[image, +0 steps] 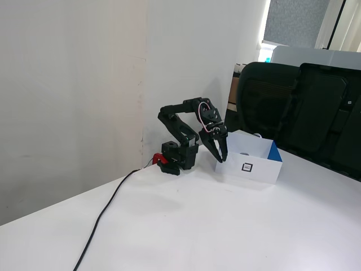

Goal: Grasp the gray block and put it in the box.

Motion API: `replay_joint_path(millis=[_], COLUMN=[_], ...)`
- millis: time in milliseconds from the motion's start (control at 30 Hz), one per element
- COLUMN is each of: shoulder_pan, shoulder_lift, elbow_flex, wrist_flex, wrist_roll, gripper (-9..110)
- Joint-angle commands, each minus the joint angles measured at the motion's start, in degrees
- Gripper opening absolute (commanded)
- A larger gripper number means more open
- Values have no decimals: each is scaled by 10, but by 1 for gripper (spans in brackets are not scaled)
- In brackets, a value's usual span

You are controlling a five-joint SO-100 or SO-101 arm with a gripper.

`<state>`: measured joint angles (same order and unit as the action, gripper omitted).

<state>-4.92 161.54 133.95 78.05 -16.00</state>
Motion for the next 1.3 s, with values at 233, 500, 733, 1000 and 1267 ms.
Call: replay_joint_path(millis=[233,500,733,1000,1267], shoulder_pan=[-7,-4,-18,-21,-21], shoulder_lift=[41,50,65,66,105], elbow_flex=[85,139,203,256,323], wrist_flex=[-127,-178,-239,-279,-282], wrist_roll=[-5,-11,-25,-28,-33], gripper=[0,0,0,0,0])
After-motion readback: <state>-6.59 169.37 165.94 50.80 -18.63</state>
